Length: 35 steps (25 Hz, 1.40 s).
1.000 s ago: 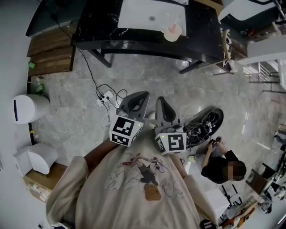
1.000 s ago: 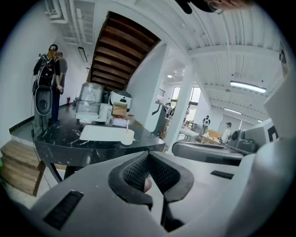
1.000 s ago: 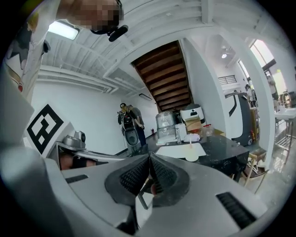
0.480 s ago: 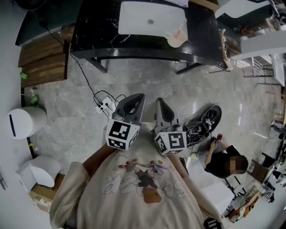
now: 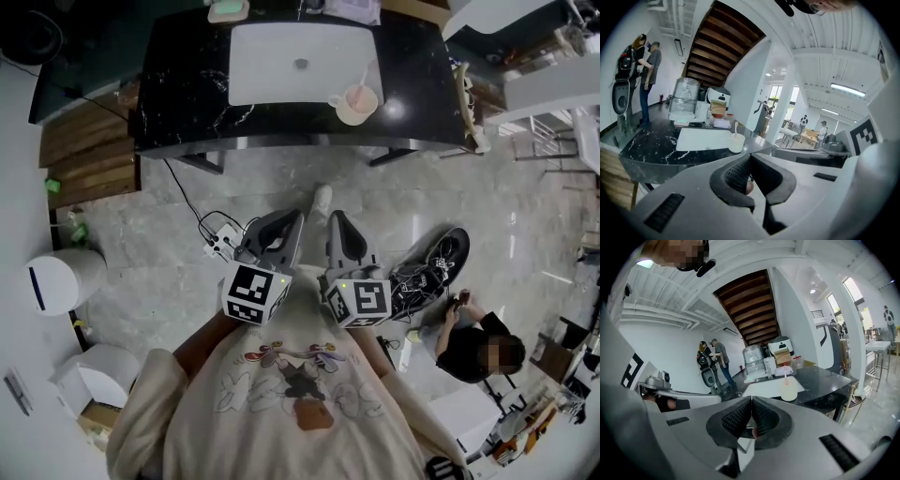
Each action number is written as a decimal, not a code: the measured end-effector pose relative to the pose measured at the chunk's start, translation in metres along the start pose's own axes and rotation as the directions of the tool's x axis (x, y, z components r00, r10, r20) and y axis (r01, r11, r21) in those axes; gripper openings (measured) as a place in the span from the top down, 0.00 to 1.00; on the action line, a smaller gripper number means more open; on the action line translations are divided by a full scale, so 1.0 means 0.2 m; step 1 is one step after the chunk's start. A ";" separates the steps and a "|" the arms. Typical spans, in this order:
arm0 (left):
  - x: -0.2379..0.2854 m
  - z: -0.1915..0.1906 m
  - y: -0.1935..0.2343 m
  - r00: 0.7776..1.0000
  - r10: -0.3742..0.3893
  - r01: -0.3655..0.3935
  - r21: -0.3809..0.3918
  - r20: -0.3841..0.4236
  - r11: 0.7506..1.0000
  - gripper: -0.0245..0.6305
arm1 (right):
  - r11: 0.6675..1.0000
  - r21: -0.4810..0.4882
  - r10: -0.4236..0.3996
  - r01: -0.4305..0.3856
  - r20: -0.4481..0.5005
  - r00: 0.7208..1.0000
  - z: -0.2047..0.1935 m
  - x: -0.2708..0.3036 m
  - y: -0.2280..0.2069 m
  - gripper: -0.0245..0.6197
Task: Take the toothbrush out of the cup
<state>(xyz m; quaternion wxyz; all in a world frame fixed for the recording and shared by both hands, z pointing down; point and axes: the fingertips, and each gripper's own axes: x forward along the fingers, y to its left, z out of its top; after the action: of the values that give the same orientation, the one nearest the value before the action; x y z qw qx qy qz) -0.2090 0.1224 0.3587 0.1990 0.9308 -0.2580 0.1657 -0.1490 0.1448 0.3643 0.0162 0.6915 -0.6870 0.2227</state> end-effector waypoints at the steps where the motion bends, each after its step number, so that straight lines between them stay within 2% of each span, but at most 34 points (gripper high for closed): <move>1: 0.06 0.03 0.00 1.000 0.001 -0.001 0.015 -0.004 1.000 0.96 | 1.000 0.004 -0.002 0.002 0.005 1.000 0.04 0.03 -0.06 0.93; 5: 0.32 0.21 0.00 1.000 0.005 -0.005 0.014 0.004 1.000 0.96 | 1.000 -0.010 0.012 -0.011 0.045 0.999 0.25 0.19 -0.28 0.93; 8: 0.52 0.34 0.02 0.999 0.034 -0.034 0.018 0.022 0.999 0.96 | 0.998 -0.049 0.038 -0.034 0.082 0.996 0.41 0.29 -0.44 0.93; 14: 0.84 0.53 -0.01 0.995 0.089 -0.090 0.025 0.037 0.996 0.96 | 0.992 -0.068 0.116 -0.110 0.102 0.988 0.60 0.48 -0.70 0.93; 18: 1.00 0.58 0.00 0.989 0.143 -0.144 0.031 0.037 0.989 0.96 | 0.980 -0.073 0.193 -0.187 0.079 0.978 0.64 0.61 -0.83 0.93; 22: 1.10 0.61 0.03 0.980 0.193 -0.194 0.007 0.039 0.981 0.96 | 0.973 -0.062 0.225 -0.222 0.055 0.973 0.65 0.73 -0.93 0.93; 23: 1.11 0.61 0.04 0.978 0.204 -0.204 0.000 0.036 0.979 0.96 | 0.970 -0.060 0.238 -0.235 0.045 0.970 0.65 0.75 -0.93 0.90; 25: 1.11 0.59 0.05 0.974 0.226 -0.226 -0.018 0.030 0.974 0.96 | 0.964 -0.063 0.259 -0.257 0.019 0.966 0.62 0.78 -0.94 0.79; 29: 1.15 0.55 0.12 0.966 0.257 -0.256 -0.053 0.015 0.965 0.96 | 0.961 -0.082 0.264 -0.264 -0.014 0.964 0.61 0.85 -0.94 0.79; 35: 1.24 0.56 0.14 0.969 0.247 -0.245 -0.081 0.011 0.966 0.96 | 0.965 -0.079 0.247 -0.250 -0.055 0.968 0.63 0.94 -0.97 0.79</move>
<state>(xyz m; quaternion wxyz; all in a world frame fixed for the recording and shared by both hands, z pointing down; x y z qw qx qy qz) -0.0003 -0.0538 0.3714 0.2108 0.8847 -0.3800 0.1689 0.0634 -0.0638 0.3688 0.0329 0.5934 -0.7767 0.2088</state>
